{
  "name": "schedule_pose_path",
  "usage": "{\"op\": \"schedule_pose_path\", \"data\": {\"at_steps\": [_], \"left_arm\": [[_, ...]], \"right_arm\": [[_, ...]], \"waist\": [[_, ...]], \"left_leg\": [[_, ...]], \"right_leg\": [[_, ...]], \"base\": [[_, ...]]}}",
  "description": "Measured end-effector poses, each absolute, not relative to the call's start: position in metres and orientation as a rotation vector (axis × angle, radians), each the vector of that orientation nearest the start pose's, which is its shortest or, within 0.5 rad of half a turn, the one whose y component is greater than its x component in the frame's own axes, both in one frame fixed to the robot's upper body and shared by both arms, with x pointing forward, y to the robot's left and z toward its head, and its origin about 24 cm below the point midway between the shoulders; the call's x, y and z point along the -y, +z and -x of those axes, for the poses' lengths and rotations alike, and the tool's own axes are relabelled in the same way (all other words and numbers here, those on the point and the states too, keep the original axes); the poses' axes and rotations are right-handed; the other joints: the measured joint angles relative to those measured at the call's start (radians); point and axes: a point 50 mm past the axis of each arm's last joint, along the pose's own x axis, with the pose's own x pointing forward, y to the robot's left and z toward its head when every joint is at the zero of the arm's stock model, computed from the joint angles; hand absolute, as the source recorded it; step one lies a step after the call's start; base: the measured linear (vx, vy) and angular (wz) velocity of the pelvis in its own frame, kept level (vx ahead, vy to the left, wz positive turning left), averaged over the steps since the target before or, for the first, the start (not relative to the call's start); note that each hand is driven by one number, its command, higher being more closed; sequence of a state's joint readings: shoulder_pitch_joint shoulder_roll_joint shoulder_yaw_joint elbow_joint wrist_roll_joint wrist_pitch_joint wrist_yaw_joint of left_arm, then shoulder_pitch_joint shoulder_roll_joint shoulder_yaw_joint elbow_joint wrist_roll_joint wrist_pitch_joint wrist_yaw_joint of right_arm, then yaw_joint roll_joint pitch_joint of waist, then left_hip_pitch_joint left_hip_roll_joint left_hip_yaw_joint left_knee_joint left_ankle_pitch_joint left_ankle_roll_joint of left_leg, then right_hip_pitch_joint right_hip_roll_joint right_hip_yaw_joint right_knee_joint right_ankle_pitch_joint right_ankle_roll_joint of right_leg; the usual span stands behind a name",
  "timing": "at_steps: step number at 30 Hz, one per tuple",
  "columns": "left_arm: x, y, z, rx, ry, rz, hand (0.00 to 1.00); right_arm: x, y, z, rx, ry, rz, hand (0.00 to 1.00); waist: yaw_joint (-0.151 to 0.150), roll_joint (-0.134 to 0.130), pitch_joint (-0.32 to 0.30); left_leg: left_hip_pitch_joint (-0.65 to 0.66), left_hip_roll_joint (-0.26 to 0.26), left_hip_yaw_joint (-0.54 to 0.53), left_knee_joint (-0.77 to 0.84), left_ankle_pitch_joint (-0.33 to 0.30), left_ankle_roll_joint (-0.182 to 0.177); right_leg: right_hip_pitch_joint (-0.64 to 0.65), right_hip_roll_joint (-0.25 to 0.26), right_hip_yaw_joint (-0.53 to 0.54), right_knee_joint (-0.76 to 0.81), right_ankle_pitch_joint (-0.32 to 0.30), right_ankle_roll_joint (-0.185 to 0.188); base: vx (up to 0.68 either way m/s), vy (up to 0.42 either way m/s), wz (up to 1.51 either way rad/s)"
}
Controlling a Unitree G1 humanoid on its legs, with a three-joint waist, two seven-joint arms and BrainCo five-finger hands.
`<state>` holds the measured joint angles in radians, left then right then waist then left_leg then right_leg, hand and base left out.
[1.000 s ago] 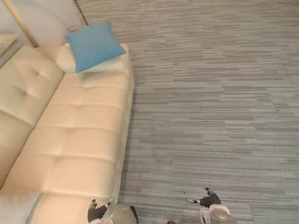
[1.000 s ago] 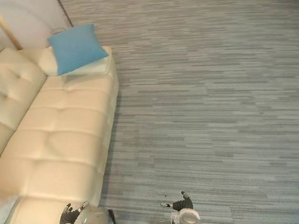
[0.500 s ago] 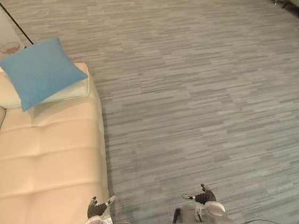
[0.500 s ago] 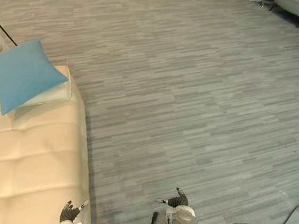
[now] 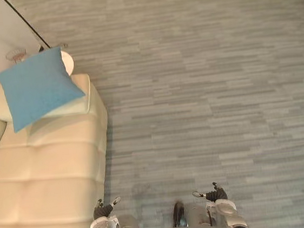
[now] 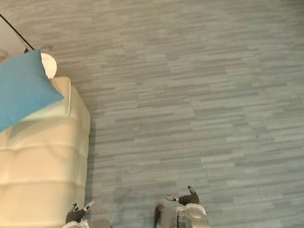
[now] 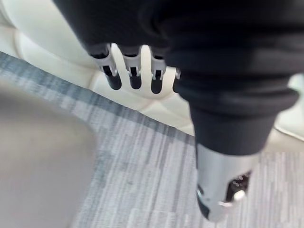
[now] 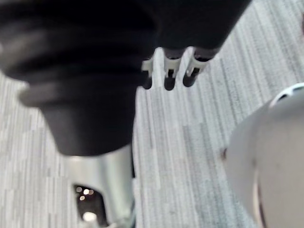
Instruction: Pick up cushions and gather them together orderly.
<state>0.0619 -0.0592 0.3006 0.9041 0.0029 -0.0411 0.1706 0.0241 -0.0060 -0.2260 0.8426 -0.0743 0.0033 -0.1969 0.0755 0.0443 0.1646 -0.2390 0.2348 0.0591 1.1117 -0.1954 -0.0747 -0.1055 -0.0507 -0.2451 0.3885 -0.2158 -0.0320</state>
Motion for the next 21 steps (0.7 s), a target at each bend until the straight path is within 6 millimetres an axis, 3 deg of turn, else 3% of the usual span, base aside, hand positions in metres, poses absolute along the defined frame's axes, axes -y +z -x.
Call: {"op": "schedule_pose_path", "data": {"at_steps": [1, 2, 4, 5, 6, 7, 8, 9, 10, 11, 12, 14, 15, 16, 18, 21], "left_arm": [[-0.183, -0.146, -0.126, -0.933, 0.437, 0.104, 0.0], [-0.185, -0.144, -0.126, -0.92, 0.44, 0.102, 0.0], [-0.183, -0.144, -0.128, -0.912, 0.438, 0.107, 0.0], [-0.183, -0.143, -0.128, -0.912, 0.438, 0.107, 0.0], [-0.182, -0.144, -0.128, -0.913, 0.439, 0.115, 0.0], [-0.182, -0.144, -0.128, -0.911, 0.44, 0.115, 0.0], [-0.186, -0.144, -0.126, -0.914, 0.443, 0.099, 0.0], [-0.188, -0.144, -0.126, -0.914, 0.45, 0.101, 0.0], [-0.191, -0.144, -0.126, -0.91, 0.46, 0.105, 0.0], [-0.191, -0.144, -0.126, -0.911, 0.46, 0.103, 0.0], [-0.193, -0.145, -0.125, -0.918, 0.458, 0.097, 0.0], [-0.193, -0.146, -0.123, -0.934, 0.435, 0.073, 0.0], [-0.193, -0.147, -0.122, -0.948, 0.422, 0.06, 0.0], [-0.192, -0.147, -0.122, -0.95, 0.421, 0.061, 0.0], [-0.191, -0.147, -0.122, -0.951, 0.42, 0.062, 0.0], [-0.19, -0.145, -0.128, -0.936, 0.414, 0.067, 0.0]], "right_arm": [[0.197, -0.133, -0.15, -0.879, -0.373, 0.064, 0.0], [0.196, -0.134, -0.148, -0.884, -0.37, 0.062, 0.0], [0.197, -0.134, -0.148, -0.885, -0.376, 0.06, 0.0], [0.199, -0.134, -0.148, -0.884, -0.39, 0.052, 0.0], [0.202, -0.134, -0.146, -0.891, -0.406, 0.05, 0.0], [0.202, -0.135, -0.146, -0.898, -0.406, 0.048, 0.0], [0.197, -0.137, -0.145, -0.91, -0.395, 0.037, 0.0], [0.195, -0.139, -0.142, -0.922, -0.395, 0.03, 0.0], [0.19, -0.14, -0.141, -0.927, -0.391, 0.02, 0.0], [0.189, -0.141, -0.14, -0.931, -0.389, 0.02, 0.0], [0.187, -0.141, -0.139, -0.935, -0.383, 0.021, 0.0], [0.186, -0.143, -0.135, -0.946, -0.372, 0.031, 0.0], [0.186, -0.144, -0.13, -0.952, -0.369, 0.035, 0.0], [0.187, -0.142, -0.131, -0.943, -0.37, 0.04, 0.0], [0.189, -0.14, -0.134, -0.921, -0.374, 0.041, 0.0], [0.191, -0.139, -0.133, -0.916, -0.382, 0.042, 0.0]], "waist": [[0.006, -0.002, -0.002], [0.009, -0.002, -0.002], [0.017, -0.006, -0.002], [0.021, -0.008, -0.001], [0.033, -0.009, -0.004], [0.036, -0.02, -0.009], [0.033, -0.047, -0.03], [0.033, -0.055, -0.032], [0.041, -0.071, -0.037], [0.044, -0.076, -0.04], [0.048, -0.085, -0.038], [0.029, -0.085, -0.038], [0.023, -0.086, -0.037], [0.021, -0.078, -0.033], [0.006, -0.08, -0.034], [0.001, -0.085, -0.035]], "left_leg": [[-0.028, -0.002, 0.029, -0.036, -0.015, 0.01], [-0.088, -0.017, 0.084, -0.178, -0.043, 0.028], [-0.106, -0.049, 0.134, -0.415, -0.041, 0.032], [-0.101, -0.078, 0.159, -0.587, -0.008, 0.022], [-0.071, -0.103, 0.172, -0.74, 0.14, 0.048], [-0.054, -0.123, 0.189, -0.751, 0.129, 0.078], [-0.059, -0.145, 0.193, -0.743, 0.098, 0.085], [-0.062, -0.15, 0.192, -0.724, 0.078, 0.102], [-0.06, -0.158, 0.196, -0.669, 0.019, 0.12], [-0.049, -0.163, 0.201, -0.658, -0.007, 0.125], [-0.011, -0.178, 0.208, -0.661, -0.037, 0.127], [0.065, -0.2, 0.192, -0.66, -0.071, 0.142], [0.132, -0.218, 0.16, -0.676, -0.084, 0.156], [0.179, -0.226, 0.143, -0.705, -0.091, 0.161], [0.251, -0.228, 0.1, -0.752, -0.102, 0.155], [0.3, -0.225, 0.031, -0.786, -0.132, 0.138]], "right_leg": [[0.034, -0.001, -0.002, -0.032, -0.001, 0.006], [0.092, -0.004, -0.012, -0.094, -0.002, 0.017], [0.128, -0.02, -0.018, -0.126, -0.005, 0.038], [0.146, -0.034, -0.019, -0.136, -0.018, 0.06], [0.167, -0.047, -0.009, -0.14, -0.042, 0.094], [0.179, -0.057, 0.008, -0.149, -0.046, 0.099], [0.193, -0.07, 0.028, -0.183, -0.03, 0.094], [0.203, -0.073, 0.038, -0.196, -0.017, 0.099], [0.216, -0.091, 0.067, -0.174, -0.008, 0.101], [0.207, -0.103, 0.077, -0.125, -0.011, 0.107], [0.162, -0.125, 0.095, 0.027, -0.014, 0.136], [0.035, -0.166, 0.129, 0.403, 0.055, 0.225], [-0.033, -0.172, 0.131, 0.609, 0.057, 0.227], [-0.074, -0.169, 0.124, 0.684, 0.043, 0.204], [-0.149, -0.153, 0.071, 0.705, 0.011, 0.169], [-0.242, -0.118, 0.064, 0.56, -0.023, 0.139]], "base": [[0.41, 0.016, 0.18], [0.35, 0.054, 0.18], [0.43, 0.145, 0.13], [0.5, 0.231, -0.02], [0.42, 0.215, -0.08], [0.44, 0.188, -0.06], [0.37, 0.14, -0.01], [0.48, 0.182, -0.03], [0.39, 0.185, -0.1], [0.48, 0.247, -0.11], [0.46, 0.234, 0.02], [0.55, 0.199, 0.43], [0.53, 0.094, 0.71], [0.41, 0.037, 0.6], [0.36, -0.024, 0.67], [0.33, -0.12, 0.69]]}}
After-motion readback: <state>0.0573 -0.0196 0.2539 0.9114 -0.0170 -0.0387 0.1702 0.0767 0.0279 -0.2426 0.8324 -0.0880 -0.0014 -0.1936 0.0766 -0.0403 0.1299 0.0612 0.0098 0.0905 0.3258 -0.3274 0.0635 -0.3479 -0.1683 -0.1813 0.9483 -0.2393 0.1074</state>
